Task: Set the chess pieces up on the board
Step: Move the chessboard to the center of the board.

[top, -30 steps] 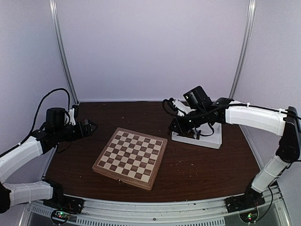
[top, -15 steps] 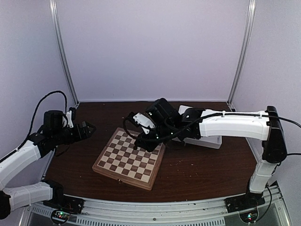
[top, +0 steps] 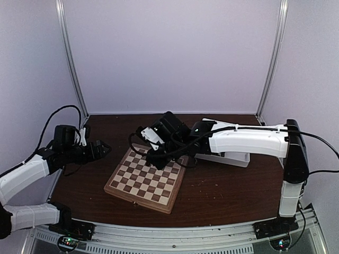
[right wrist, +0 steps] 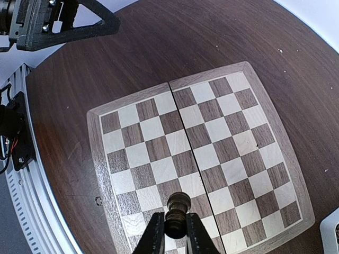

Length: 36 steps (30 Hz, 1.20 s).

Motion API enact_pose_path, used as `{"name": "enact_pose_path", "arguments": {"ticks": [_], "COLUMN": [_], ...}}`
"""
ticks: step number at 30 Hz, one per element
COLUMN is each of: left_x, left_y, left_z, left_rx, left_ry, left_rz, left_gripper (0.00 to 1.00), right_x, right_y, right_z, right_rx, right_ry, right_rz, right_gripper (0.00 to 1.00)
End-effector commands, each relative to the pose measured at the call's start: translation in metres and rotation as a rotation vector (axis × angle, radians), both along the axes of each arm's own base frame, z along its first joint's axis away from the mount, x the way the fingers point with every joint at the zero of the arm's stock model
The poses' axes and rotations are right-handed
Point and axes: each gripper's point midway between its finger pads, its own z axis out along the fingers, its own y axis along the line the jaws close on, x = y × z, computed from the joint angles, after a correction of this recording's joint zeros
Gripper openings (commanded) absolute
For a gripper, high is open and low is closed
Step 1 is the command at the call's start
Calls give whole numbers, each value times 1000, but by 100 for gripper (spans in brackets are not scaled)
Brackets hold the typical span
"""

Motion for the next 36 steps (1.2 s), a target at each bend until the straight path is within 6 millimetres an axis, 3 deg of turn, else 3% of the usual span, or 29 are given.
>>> {"name": "enact_pose_path", "arguments": {"ticks": [1,9,20,27,36], "left_x": [0,-10,-34,-43,-59], "left_y": [-19,-36,-40,-48,-60], "left_z": [-9,-44,-89,-97,-97], "left_rx": [-41,-129,-137,-173,-242], "left_ry": [36,186,344,392,422], "left_rz": [-98,-147,-159,-185,-222], "left_gripper": [97,98,97,97,97], "right_x": [1,-14,1,7,42], "right_y": [-2,10,2,0,-23], "right_z": [-11,-26,-29,-30,-31], "right_rx": [-62,-75,-79,-78,-79], "right_ry": [11,102,86,76,76], "right_rz": [14,87,21,-7,-135], "right_gripper": [13,12,11,10,7]}}
